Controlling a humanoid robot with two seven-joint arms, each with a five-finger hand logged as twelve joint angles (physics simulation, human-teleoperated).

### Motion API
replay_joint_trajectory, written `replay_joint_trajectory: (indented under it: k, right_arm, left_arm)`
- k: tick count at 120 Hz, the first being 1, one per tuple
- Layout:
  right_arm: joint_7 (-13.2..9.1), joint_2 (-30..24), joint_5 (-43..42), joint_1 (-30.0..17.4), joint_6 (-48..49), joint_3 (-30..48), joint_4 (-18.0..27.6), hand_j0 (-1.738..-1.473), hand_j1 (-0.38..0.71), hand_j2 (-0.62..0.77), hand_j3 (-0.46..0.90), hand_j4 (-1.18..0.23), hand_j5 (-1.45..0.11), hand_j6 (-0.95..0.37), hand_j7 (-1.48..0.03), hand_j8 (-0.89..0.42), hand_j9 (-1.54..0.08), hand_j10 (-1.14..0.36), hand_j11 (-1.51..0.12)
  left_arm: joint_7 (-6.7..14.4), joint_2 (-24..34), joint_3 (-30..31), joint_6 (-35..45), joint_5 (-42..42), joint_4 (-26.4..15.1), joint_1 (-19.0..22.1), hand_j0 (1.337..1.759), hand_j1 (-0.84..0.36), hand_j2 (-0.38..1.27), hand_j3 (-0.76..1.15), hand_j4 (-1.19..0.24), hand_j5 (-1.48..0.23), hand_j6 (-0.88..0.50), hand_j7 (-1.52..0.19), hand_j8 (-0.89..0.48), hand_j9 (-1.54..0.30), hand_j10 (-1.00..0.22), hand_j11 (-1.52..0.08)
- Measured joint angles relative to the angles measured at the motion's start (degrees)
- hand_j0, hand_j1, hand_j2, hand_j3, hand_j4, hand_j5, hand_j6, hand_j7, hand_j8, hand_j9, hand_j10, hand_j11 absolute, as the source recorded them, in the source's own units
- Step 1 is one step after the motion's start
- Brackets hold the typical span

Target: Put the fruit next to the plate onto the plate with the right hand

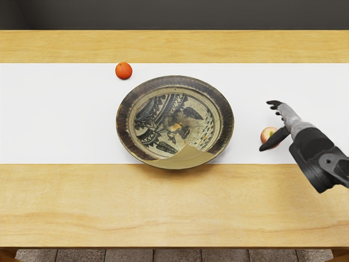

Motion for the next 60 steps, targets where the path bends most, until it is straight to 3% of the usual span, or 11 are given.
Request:
replay_joint_trajectory:
  k: [40,60]
  right_arm:
    - [0.0,0.6,0.0,-0.2,-2.2,-2.1,-0.9,-1.658,0.14,-0.10,0.00,-0.40,-0.54,-0.41,-0.53,-0.40,-0.54,-0.40,-0.54]
    - [0.1,0.7,-0.2,-0.4,-2.2,-2.3,-0.9,-1.657,0.21,-0.09,0.00,-0.49,-0.62,-0.48,-0.62,-0.43,-0.62,-0.33,-0.66]
  left_arm:
    - [0.0,0.0,0.0,0.0,0.0,0.0,0.0,1.658,0.35,0.00,0.00,0.00,0.00,0.00,0.00,0.00,0.00,0.00,0.00]
    - [0.0,0.0,0.0,0.0,0.0,0.0,0.0,1.658,0.35,0.00,0.00,0.00,0.00,0.00,0.00,0.00,0.00,0.00,0.00]
